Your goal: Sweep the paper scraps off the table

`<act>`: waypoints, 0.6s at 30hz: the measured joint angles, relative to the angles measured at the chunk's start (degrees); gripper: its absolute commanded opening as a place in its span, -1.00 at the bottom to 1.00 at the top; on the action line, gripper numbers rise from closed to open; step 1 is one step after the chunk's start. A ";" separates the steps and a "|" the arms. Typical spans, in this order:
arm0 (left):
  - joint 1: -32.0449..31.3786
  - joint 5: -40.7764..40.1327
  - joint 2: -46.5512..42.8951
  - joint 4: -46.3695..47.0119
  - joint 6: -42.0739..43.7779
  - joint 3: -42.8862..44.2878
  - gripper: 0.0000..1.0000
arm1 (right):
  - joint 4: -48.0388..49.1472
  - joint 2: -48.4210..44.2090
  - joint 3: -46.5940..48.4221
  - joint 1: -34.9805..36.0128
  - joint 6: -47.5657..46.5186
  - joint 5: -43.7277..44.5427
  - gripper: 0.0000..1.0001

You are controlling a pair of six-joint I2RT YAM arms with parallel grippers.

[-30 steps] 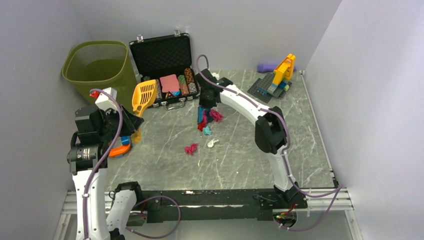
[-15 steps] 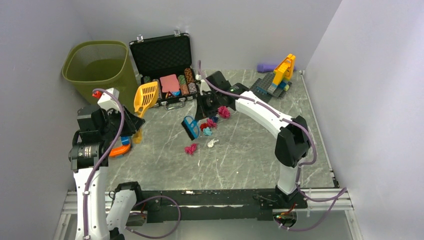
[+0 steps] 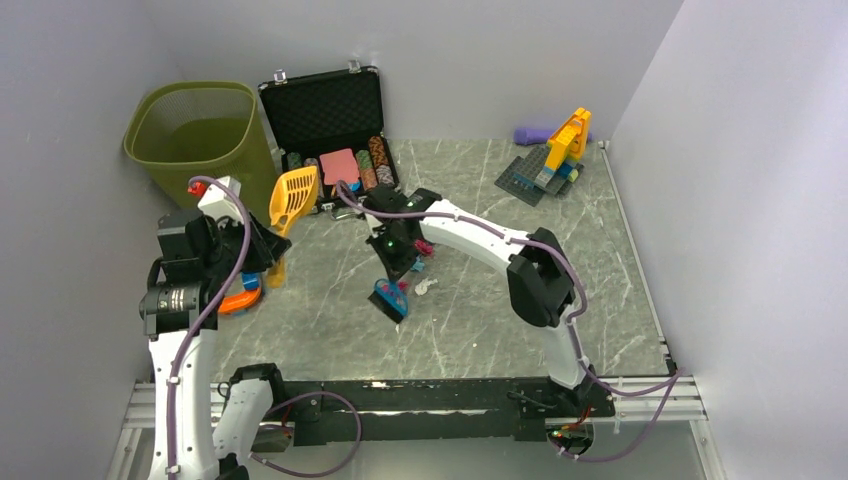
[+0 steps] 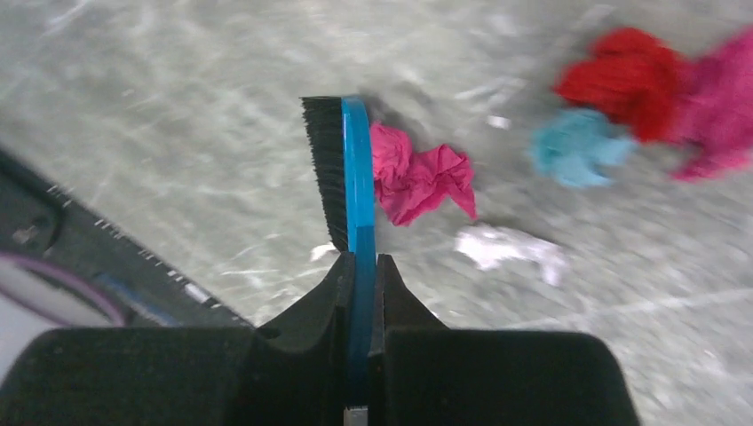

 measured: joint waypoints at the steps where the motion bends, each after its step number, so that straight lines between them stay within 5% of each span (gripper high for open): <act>1: -0.02 0.02 0.00 0.00 0.00 -0.22 -1.00 | -0.72 0.00 0.04 -0.66 0.28 2.10 -1.00; 10: -1.18 0.66 0.11 1.70 -1.03 -4.22 -1.00 | -2.10 -8.94 -1.51 -8.46 0.02 16.74 -1.00; 18: -12.50 -1.73 2.05 5.01 -4.28 -11.17 -1.00 | 1.31 -19.98 -4.09 -15.72 -1.79 13.09 -1.00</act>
